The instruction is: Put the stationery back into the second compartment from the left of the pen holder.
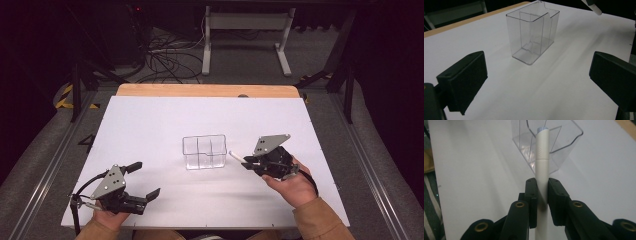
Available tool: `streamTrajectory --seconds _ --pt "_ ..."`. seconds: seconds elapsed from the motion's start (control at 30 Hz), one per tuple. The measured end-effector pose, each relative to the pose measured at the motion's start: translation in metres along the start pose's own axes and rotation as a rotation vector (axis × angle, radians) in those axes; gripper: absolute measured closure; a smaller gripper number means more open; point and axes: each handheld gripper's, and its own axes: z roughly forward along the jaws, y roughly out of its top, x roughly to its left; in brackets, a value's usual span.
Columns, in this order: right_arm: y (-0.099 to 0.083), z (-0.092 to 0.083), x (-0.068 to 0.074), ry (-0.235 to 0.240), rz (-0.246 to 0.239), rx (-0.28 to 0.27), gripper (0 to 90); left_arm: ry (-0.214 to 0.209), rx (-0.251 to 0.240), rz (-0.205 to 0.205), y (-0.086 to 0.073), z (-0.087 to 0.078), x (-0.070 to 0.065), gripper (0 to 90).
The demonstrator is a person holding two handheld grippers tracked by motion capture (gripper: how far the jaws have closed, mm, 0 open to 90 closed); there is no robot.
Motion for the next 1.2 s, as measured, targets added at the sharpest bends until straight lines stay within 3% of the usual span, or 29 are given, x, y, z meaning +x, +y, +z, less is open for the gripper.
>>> streamTrajectory --seconds 0.3,0.8,1.2 --pt "0.004 -0.015 -0.001 -0.005 0.025 -0.153 78.9 -0.004 -0.001 -0.005 0.0 0.0 0.0 2.5" --pt "0.009 -0.024 -0.007 0.006 0.117 -0.371 78.9 -0.005 -0.006 -0.013 -0.001 -0.002 0.0 2.5" --pt "0.016 -0.024 -0.006 -0.023 0.155 -0.479 78.9 0.0 -0.007 -0.008 -0.001 -0.002 0.001 2.5"
